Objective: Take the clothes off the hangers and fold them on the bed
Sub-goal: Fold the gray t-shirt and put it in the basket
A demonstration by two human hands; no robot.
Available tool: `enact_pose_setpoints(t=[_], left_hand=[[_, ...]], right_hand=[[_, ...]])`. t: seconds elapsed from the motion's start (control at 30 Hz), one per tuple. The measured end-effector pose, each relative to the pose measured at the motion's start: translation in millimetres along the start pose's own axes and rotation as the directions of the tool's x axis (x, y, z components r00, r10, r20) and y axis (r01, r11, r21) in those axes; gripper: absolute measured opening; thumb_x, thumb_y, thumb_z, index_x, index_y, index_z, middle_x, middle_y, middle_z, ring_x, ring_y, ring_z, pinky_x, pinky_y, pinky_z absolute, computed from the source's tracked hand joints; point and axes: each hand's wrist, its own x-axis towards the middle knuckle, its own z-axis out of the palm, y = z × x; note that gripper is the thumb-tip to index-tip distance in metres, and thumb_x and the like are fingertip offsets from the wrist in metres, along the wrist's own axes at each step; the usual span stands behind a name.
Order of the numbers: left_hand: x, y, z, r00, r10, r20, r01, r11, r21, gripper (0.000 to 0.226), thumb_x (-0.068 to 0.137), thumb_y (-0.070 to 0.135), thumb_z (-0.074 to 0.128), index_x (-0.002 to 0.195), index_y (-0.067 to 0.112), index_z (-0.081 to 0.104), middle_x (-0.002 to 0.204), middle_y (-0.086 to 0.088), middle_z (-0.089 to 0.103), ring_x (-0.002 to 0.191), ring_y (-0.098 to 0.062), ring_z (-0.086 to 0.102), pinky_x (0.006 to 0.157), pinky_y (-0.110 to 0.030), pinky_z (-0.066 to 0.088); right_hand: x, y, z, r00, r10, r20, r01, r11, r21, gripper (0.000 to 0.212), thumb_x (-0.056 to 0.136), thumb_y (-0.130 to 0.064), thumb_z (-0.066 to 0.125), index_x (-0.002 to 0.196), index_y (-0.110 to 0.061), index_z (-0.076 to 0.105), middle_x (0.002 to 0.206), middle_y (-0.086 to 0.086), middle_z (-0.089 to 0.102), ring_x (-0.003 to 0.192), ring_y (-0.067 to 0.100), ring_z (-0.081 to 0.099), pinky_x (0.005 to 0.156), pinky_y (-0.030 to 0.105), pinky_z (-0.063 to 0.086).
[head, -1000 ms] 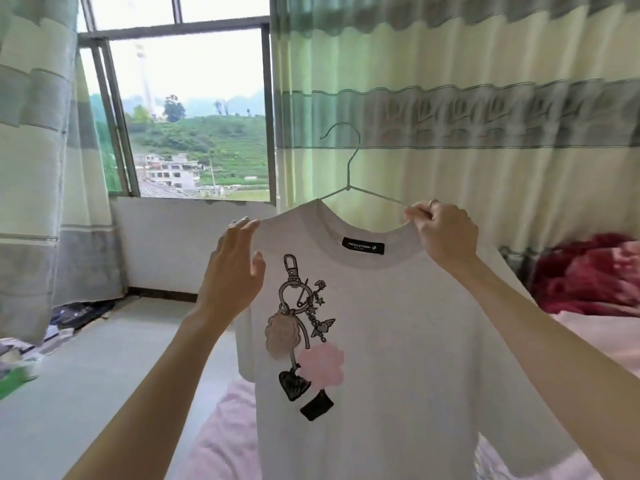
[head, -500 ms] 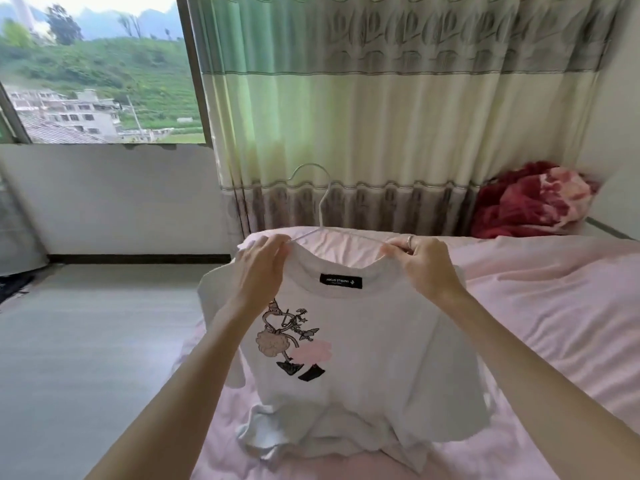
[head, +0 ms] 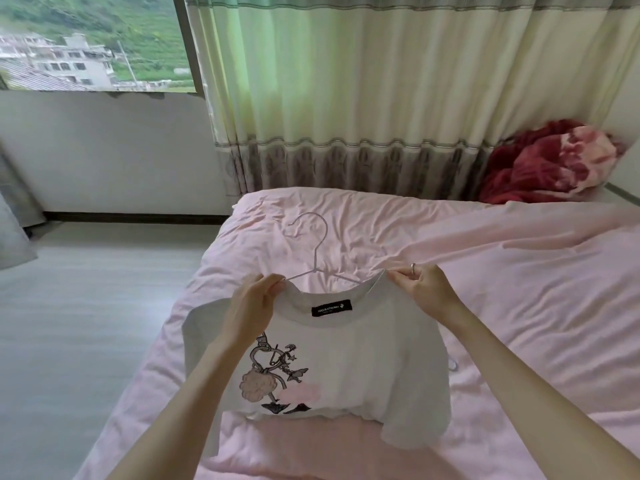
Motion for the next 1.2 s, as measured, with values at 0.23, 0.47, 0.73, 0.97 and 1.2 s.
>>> enact_pose_setpoints(t=[0.23,0.47,0.73,0.97,1.2], left_hand=[[17.3,22.3,21.1,0.994,0.111,0.006,-0.111,0.993,0.031,0.035,0.092,0.029,0.042,0.100,0.013,0.071,0.078,-0.003,0.062,0.076,-0.020,0.054,0.070,-0.033,0.042],[22.7,35.6,32.2,0.998,-0.032,-0.045,0.022,0.976,-0.218,0.017,0.094,0.004,0.052,0.091,0.004,0.069,0.077,0.004,0.060,0.073,-0.003,0.053,0.065,-0.010,0.036],[9.0,36.7,55.8,0.945,-0.307,-0.116,0.288,0.945,-0.156,0.039,0.101,0.011,0.035,0.065,0.024,0.031,0.066,0.007,0.040,0.071,-0.020,0.038,0.062,-0.027,0.022],[-15.7,5.6,63.5,0.935,-0.345,0.085,0.311,0.909,0.277,0.038,0.088,0.053,0.053,0.083,0.018,0.039,0.076,0.006,0.045,0.081,-0.020,0.044,0.078,-0.036,0.030],[-14.5,-9.4,66.2,0.906,-0.391,0.165,0.331,0.895,0.300,0.012,0.084,0.014,0.050,0.086,0.016,0.039,0.090,0.000,0.053,0.097,-0.024,0.045,0.073,-0.033,0.029]], right_hand=[[16.2,-33.1,24.9,0.976,-0.192,-0.101,0.192,0.981,-0.014,0.016,0.088,-0.023,0.064,0.078,-0.016,0.074,0.048,-0.015,0.051,0.045,0.002,0.042,0.053,0.016,0.032],[21.5,-5.8,40.9,0.982,-0.098,0.160,0.110,0.992,-0.063,0.016,0.089,-0.036,0.061,0.082,-0.026,0.071,0.078,-0.017,0.069,0.077,-0.004,0.060,0.076,0.021,0.045],[13.8,26.5,62.6,0.973,0.003,0.231,0.024,0.993,-0.116,0.036,0.098,-0.031,0.047,0.076,-0.018,0.072,0.055,-0.011,0.053,0.056,-0.004,0.050,0.061,0.014,0.038],[-3.5,82.3,56.0,0.965,0.157,0.209,-0.120,0.977,-0.179,0.045,0.097,-0.028,0.050,0.052,-0.027,0.046,0.056,-0.010,0.045,0.060,0.011,0.045,0.062,0.024,0.035],[-3.4,89.8,59.5,0.979,0.132,0.157,-0.101,0.977,-0.186,0.048,0.097,-0.028,0.050,0.053,-0.018,0.032,0.052,-0.004,0.037,0.056,0.015,0.037,0.059,0.029,0.031]])
